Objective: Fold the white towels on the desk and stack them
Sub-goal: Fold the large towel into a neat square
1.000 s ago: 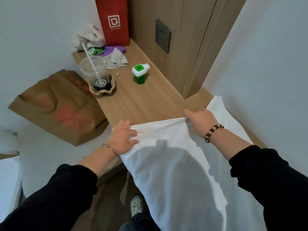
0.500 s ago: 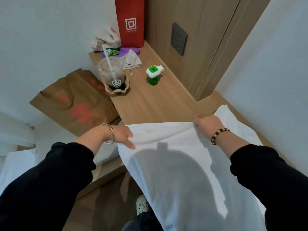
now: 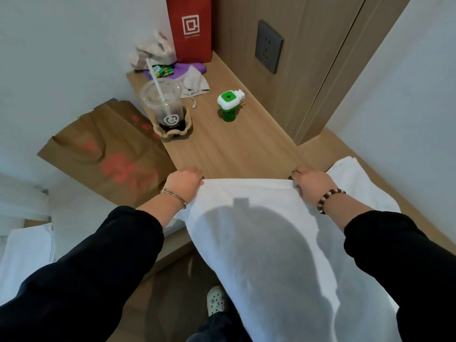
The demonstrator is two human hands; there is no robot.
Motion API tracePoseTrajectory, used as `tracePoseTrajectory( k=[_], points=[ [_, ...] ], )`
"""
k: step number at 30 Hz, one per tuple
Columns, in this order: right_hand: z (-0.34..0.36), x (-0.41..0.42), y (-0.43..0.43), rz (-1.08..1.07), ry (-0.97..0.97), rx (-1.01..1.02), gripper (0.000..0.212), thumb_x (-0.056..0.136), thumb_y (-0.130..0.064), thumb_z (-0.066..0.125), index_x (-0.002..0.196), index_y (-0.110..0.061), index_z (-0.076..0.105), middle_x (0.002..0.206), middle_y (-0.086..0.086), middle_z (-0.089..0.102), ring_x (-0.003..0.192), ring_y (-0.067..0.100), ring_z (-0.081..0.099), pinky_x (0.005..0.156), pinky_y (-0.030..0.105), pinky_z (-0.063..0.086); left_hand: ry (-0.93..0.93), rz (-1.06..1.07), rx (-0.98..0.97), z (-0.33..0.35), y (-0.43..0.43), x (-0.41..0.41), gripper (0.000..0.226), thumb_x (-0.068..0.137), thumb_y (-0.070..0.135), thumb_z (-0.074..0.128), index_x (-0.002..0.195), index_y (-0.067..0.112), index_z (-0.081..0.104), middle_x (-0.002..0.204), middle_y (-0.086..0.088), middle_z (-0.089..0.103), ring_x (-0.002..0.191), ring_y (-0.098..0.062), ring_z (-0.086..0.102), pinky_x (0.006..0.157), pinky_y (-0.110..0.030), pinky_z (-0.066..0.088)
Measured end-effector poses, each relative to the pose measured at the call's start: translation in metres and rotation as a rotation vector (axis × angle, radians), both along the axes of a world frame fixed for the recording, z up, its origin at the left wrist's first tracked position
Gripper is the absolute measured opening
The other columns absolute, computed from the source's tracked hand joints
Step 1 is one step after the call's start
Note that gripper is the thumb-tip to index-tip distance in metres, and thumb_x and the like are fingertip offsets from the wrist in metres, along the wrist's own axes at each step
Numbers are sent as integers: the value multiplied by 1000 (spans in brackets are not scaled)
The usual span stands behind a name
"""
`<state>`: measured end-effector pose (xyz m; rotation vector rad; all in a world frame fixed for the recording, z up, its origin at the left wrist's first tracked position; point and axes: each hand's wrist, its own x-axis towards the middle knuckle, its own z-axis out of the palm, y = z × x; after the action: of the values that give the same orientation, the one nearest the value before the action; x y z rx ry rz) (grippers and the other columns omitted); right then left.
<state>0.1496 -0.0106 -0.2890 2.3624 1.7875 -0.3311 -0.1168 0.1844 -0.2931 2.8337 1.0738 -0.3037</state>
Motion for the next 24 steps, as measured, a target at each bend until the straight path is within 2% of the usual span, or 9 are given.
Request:
tracePoseTrajectory(
  k=[3,7,11,13,15,17,19,21,24],
  points=[
    [-2,-5,2,-31,-69,-29,22,89,-7,47,109,-8,55,113,5,50,99,25,54,67,29,42,-94,15,-99,-12,-2,-1,23,97,22,45,106,5,57,109,-10,53,104,-27,49,82,-37,44],
    [-6,-11,2,-83,-148,-48,29,88,-6,48,116,-9,52,115,6,50,103,25,52,68,31,44,-127,-51,-292,-17,-8,15,29,92,30,55,110,8,56,114,-7,50,111,-23,43,89,-31,36],
    [-6,-16,11,-160,-148,-103,29,91,-9,44,118,-10,51,113,7,54,103,26,54,68,32,41,-126,-21,-382,-13,-7,28,17,83,23,65,85,14,50,100,-5,48,89,-21,44,72,-29,33],
    [-3,-17,17,-193,-100,-134,28,89,-13,44,116,-12,52,111,7,56,101,26,56,71,30,42,-105,-11,-406,-10,-7,30,29,79,20,66,70,20,39,93,-4,46,80,-21,43,64,-29,31],
    [2,-16,25,-215,4,-189,28,85,-14,47,112,-15,53,107,5,60,93,25,58,75,31,49,-73,-3,-402,-8,-7,34,36,80,20,66,66,22,33,90,-3,45,79,-20,42,63,-30,29],
    [5,-17,35,-246,185,-225,25,83,-16,52,107,-15,55,102,5,61,87,24,58,76,32,52,-50,18,-382,-8,-8,36,30,82,23,66,72,21,38,88,-1,47,79,-20,43,64,-29,30],
    [7,-21,43,-231,278,-231,21,90,-23,54,107,-12,57,101,6,60,90,25,57,78,31,49,-57,47,-407,-9,-8,36,22,83,23,67,91,18,47,89,1,50,83,-21,48,66,-28,34],
    [7,-25,46,-213,269,-227,22,93,-29,53,100,-9,60,99,8,62,91,27,58,75,31,46,-43,53,-440,-8,-7,35,28,84,23,67,107,14,54,98,-2,56,92,-23,52,71,-27,38],
    [16,-26,43,-209,201,-169,19,93,-26,53,87,-9,57,93,8,61,89,27,60,67,29,42,22,-39,-406,0,-5,31,25,87,29,63,103,9,61,104,-7,60,96,-24,54,74,-29,40]
  ],
)
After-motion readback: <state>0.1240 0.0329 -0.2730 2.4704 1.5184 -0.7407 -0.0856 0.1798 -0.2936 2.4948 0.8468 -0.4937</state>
